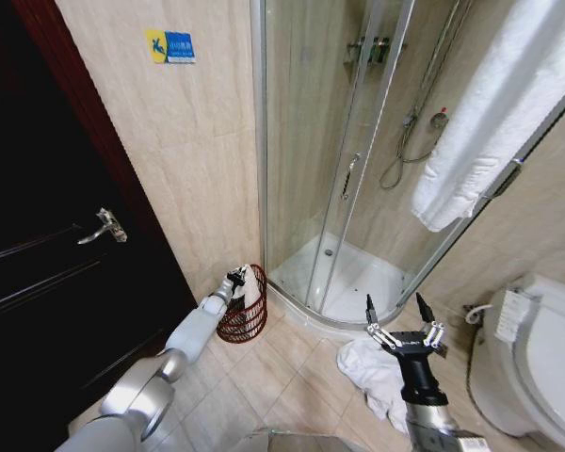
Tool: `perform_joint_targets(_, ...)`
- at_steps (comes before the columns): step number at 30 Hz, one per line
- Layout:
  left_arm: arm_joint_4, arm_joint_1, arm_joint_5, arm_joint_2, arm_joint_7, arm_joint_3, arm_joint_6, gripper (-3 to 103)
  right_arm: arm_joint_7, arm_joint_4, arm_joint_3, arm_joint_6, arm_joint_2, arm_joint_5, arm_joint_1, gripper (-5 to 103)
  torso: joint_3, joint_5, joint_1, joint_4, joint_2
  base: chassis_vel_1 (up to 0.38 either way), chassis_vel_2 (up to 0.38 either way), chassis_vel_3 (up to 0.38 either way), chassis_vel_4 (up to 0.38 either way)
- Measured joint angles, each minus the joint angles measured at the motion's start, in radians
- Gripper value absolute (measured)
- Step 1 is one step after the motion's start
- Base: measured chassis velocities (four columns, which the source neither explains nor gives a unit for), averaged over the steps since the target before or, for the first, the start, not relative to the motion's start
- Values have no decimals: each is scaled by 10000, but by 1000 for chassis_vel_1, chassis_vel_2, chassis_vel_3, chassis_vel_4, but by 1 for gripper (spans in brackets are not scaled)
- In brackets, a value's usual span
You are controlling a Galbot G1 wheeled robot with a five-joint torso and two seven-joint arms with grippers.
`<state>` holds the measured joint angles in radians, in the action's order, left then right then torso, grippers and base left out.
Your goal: Discard the used towel into the hamper.
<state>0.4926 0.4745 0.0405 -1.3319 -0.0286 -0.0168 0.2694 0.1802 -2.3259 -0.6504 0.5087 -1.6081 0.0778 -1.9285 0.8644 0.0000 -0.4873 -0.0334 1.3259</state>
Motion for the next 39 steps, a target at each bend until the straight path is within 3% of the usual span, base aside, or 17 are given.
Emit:
perform_joint_targets(2, -68, -120, -242, -7, 93, 189, -834, 2, -17, 28, 0, 0, 0, 2, 2, 100, 0, 0, 0, 1, 0, 0, 0, 0, 0)
perform_joint_targets(3, -39, -145, -363, 22, 8, 254, -1181, 6, -34, 34, 2, 0, 0, 5, 0, 100, 0, -1, 0, 1, 0, 0, 0, 0, 0)
perform_joint_targets(4, -39, -145, -363, 22, 8, 254, -1181, 6, -34, 34, 2, 0, 0, 5, 0, 100, 0, -1, 0, 1, 0, 0, 0, 0, 0)
perform_joint_targets(7, 69, -252, -845, 193, -754, 375, -2255, 22, -59, 38, 31, -51, 0, -5, 3, 100, -1, 1, 0, 0, 0, 0, 0, 0, 0)
perform_joint_targets(10, 193, -236, -1017, 291, -1154, 378, -2760, 28, -67, 35, 35, -131, 0, -25, 26, 100, -1, 0, 0, 0, 0, 0, 0, 0, 0)
perform_joint_targets(11, 193, -236, -1017, 291, -1154, 378, -2760, 28, -67, 35, 35, -131, 0, -25, 26, 100, -1, 0, 0, 0, 0, 0, 0, 0, 0)
perform_joint_targets(14, 460, -52, -1158, 479, -1690, 334, -3138, 49, -69, 35, 44, -182, 0, -73, 57, 100, -1, 0, 0, 0, 0, 0, 0, 0, 0)
perform_joint_targets(18, 658, 75, -1177, 591, -1884, 253, -3185, 55, -69, 43, 52, -182, 0, -116, 59, 100, -1, -1, 0, 0, 0, 0, 0, 0, 0)
perform_joint_targets(20, 1024, 271, -1027, 742, -1914, 152, -3182, 66, -69, 44, 55, -181, 0, -128, 60, 100, -2, -1, 0, 2, 0, 0, 0, 0, 0)
perform_joint_targets(23, 2001, 776, -169, 1095, -1856, -15, -3386, 76, -69, 43, 53, -179, 0, -137, 69, 100, -1, -3, 0, 6, 0, 0, 0, 0, 0)
perform_joint_targets(25, 3630, 1654, 1287, 1684, -1697, -272, -4178, 76, -69, 12, 47, -227, 0, -137, 98, 100, -2, -1, 0, 2, 0, 0, 0, 0, 0)
perform_joint_targets(27, 5219, 2574, 2376, 2231, -1559, -634, -4734, 92, -69, -47, 42, -334, 0, -135, 157, 100, -1, -5, -1, -3, 0, 0, 0, 0, 0)
perform_joint_targets(28, 5219, 2574, 2376, 2231, -1559, -634, -4734, 92, -69, -47, 42, -334, 0, -135, 157, 100, -1, -5, -1, -3, 0, 0, 0, 0, 0)
perform_joint_targets(31, 7775, 4289, 3594, 2924, -1301, -1765, -5328, 100, -73, -207, 39, -506, 0, -134, 267, 100, -2, -3, 1, -6, 0, 0, 0, 0, 0)
perform_joint_targets(32, 7775, 4289, 3594, 2924, -1301, -1765, -5328, 100, -73, -207, 39, -506, 0, -134, 267, 100, -2, -3, 1, -6, 0, 0, 0, 0, 0)
perform_joint_targets(35, 9947, 6050, 4248, 3034, -1119, -3263, -5825, 100, -173, -511, 60, -732, 2, -140, 382, 100, -2, -2, 1, 0, 1, 0, 0, 0, 0)
perform_joint_targets(39, 12041, 7994, 4662, 2421, -1091, -4648, -6239, 100, -216, -727, 50, -965, 2, -105, 537, 100, -2, 0, 1, -6, 1, 0, 0, 0, 0)
